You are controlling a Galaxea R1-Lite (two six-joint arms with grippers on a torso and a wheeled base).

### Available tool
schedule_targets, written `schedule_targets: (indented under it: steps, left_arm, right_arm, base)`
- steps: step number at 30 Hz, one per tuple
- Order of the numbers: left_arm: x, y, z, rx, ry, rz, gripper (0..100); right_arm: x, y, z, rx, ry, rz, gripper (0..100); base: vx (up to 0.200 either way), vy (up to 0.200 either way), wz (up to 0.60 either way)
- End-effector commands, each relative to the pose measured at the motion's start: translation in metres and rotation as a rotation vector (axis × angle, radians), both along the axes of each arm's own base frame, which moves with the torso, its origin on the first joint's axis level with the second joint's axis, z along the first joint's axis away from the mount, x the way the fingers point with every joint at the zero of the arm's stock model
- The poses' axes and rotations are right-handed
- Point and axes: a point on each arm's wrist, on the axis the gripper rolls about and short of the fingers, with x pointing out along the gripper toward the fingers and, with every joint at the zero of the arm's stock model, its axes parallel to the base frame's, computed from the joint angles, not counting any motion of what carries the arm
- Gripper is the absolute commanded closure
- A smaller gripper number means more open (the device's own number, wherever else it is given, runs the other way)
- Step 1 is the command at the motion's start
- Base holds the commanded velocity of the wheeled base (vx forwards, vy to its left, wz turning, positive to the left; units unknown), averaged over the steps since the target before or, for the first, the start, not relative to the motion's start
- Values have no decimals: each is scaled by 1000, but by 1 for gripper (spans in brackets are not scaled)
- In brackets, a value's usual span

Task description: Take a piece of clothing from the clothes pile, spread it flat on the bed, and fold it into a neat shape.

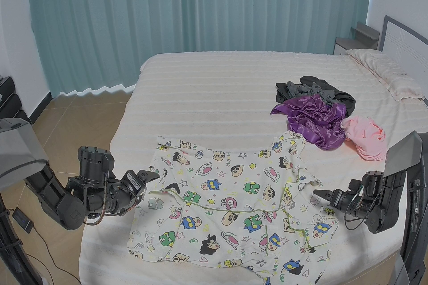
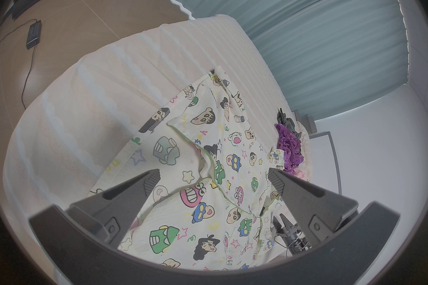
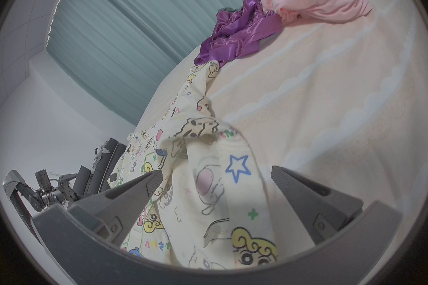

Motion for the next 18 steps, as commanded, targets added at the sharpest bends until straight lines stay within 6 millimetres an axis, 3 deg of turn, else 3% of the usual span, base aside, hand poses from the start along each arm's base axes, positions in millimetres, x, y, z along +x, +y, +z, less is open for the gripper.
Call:
schedule_targets:
  steps: [1, 13, 18]
  left_arm:
    - [0, 0, -2, 1, 6, 1, 0]
    - [3, -1, 0, -32, 9, 25, 0]
    - [3, -1, -1, -28, 12, 26, 0]
  right_arm:
    - [0, 2, -7, 2, 19, 7, 100]
    - [2, -9, -3, 8, 1, -42, 100]
    - [1, -31, 10, -3, -38, -119, 100]
  base:
    - [0, 0, 0]
    - [0, 0, 0]
    - [0, 0, 0]
